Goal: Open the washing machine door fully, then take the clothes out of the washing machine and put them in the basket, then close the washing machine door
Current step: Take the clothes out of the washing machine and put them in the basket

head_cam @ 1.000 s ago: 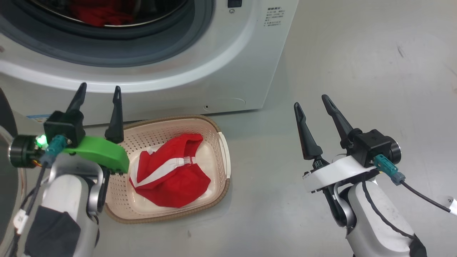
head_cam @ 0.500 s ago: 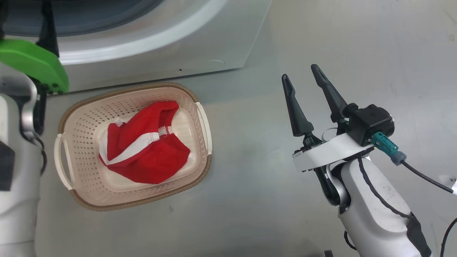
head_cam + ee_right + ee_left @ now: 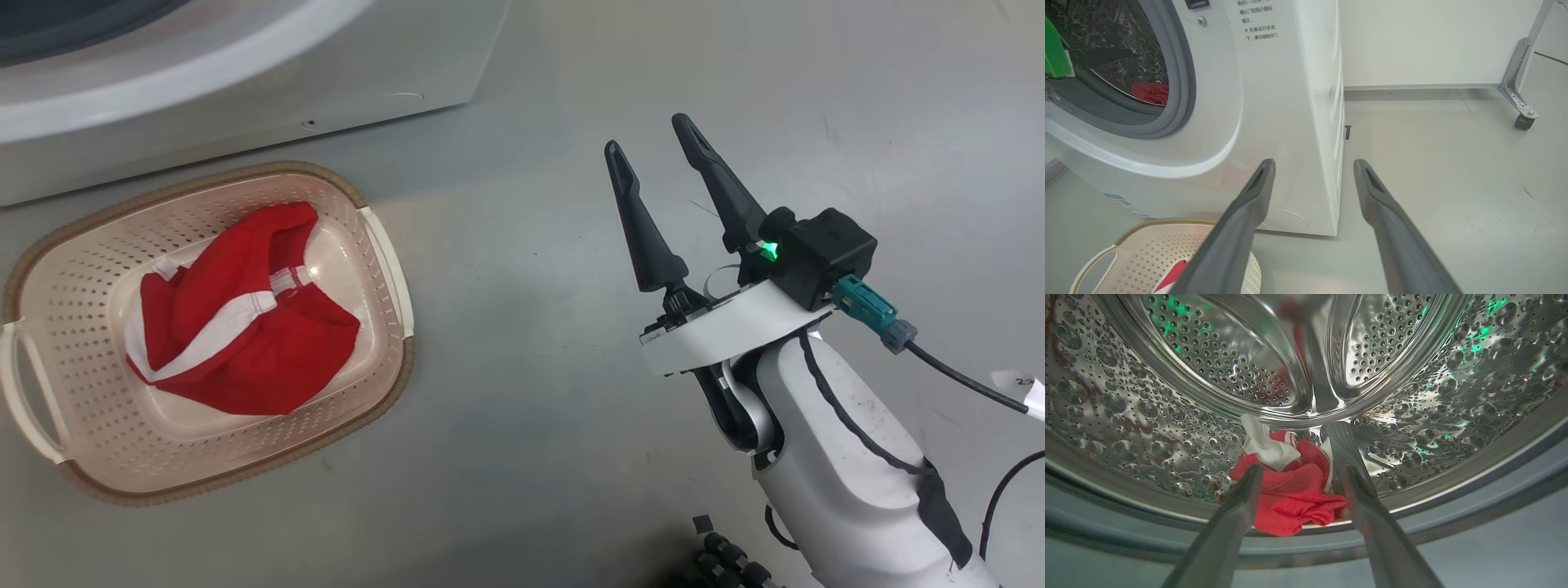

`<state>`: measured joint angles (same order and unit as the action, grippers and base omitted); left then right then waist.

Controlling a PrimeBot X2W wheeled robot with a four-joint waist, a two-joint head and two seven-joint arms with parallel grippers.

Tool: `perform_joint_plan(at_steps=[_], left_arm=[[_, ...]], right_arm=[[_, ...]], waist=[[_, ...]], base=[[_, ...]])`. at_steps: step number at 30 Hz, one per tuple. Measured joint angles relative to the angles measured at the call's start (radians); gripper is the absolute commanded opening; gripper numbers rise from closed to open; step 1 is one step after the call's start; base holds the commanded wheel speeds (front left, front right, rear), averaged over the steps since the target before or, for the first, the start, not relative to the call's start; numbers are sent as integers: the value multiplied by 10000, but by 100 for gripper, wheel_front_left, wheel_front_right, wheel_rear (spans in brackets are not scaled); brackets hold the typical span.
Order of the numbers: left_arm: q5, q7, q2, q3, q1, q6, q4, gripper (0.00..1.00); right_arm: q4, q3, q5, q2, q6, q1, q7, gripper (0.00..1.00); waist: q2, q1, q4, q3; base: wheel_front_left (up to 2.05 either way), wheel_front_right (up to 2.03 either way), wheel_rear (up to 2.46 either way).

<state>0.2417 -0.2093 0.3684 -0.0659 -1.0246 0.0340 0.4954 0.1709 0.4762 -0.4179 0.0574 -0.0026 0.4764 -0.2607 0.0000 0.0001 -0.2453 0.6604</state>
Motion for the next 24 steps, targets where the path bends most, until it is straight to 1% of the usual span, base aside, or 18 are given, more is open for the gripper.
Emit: perform_joint_plan(at_steps=[5,8,10,12,17,22,24], left_arm=[[-194,-205,424,61,-565,-19,307,100],[-255,-614,719,148,-1024,-58,581,100],[-255,-838,805,182,-1329,-105,671,100],[-199,-1024,872,316,-1630,-119,763,100],[-203,-1653,1296,378,-2118,-140,1057,100],[-186,-2197,1327,385,-2420,-142,1329,100],[-186,-2336,1360,399,-2480,-142,1490,100]], right_arm=[[-31,174,-159,-8,-19,82,0,100],[-90,253,-261,-8,-104,85,0,100],[-140,272,-307,-8,-123,93,0,100],[-169,307,-311,-10,-213,119,0,100],[-368,353,-533,-15,-347,294,0,100],[-408,357,-589,-19,-372,325,0,100],[-420,376,-623,-21,-435,379,0,100]], waist=[[0,0,-306,227],[0,0,-593,453],[0,0,-710,591],[0,0,-814,739],[0,0,-1048,1103],[0,0,-1217,1414],[0,0,-1266,1505]], base=[[0,0,0],[0,0,0],[0,0,0],[0,0,0],[0,0,0],[0,0,0],[0,0,0]])
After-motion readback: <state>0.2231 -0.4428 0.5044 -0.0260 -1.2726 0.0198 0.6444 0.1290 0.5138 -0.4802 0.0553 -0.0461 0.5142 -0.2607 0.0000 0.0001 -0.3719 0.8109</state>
